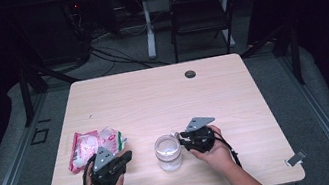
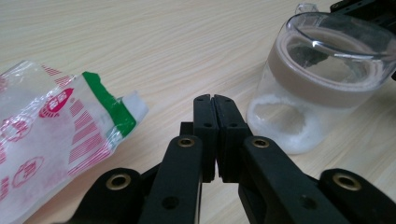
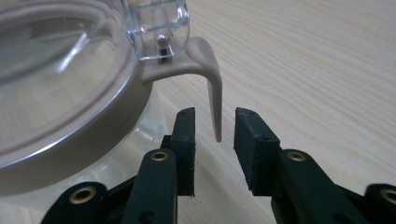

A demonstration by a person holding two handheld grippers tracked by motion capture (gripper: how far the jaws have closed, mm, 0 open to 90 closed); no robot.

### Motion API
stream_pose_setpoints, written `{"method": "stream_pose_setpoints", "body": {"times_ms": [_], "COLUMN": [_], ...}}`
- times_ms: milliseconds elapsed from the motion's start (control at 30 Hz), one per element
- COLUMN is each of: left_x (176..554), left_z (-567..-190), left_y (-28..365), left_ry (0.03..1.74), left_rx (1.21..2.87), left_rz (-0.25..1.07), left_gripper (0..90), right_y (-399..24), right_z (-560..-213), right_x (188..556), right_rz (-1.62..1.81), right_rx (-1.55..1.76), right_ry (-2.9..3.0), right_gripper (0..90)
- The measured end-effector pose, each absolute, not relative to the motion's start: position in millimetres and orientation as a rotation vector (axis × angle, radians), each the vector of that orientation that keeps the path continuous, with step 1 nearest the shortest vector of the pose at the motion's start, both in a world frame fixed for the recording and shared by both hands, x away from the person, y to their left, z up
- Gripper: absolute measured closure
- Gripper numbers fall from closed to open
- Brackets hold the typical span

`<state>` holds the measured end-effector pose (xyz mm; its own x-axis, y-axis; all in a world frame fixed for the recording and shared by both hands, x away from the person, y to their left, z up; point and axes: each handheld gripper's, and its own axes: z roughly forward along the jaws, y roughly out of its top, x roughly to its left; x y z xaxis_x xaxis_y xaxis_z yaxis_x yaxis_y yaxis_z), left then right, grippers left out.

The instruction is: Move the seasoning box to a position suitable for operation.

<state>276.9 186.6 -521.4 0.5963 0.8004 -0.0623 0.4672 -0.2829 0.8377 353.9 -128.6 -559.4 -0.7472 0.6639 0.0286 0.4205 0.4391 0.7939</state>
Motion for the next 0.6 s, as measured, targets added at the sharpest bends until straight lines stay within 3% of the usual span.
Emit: {"method": "stream_pose_setpoints", "body": {"times_ms": [133,333,600], "left_x": [270.7,268.6,270.2], "left_z": [-522.4,-524.8,-526.5], "left_y": [189.2,192.9,190.3], "left_ry": [1.018,1.026,1.022], "left_rx": [1.933,1.935,1.945], "left_rz": [0.490,0.501,0.502], "left_gripper": [85.7,82.0,79.4], "right_y": [-123.3,-113.9,-108.9], "right_z": [-563.7,-563.5,-562.3], "right_x": [361.2,368.1,366.3], "right_rz": [1.187,1.159,1.073], "right_rx": [0.932,0.900,0.912], "right_ry": [2.441,2.449,2.391], "right_gripper": [71.3,84.6,86.8]}}
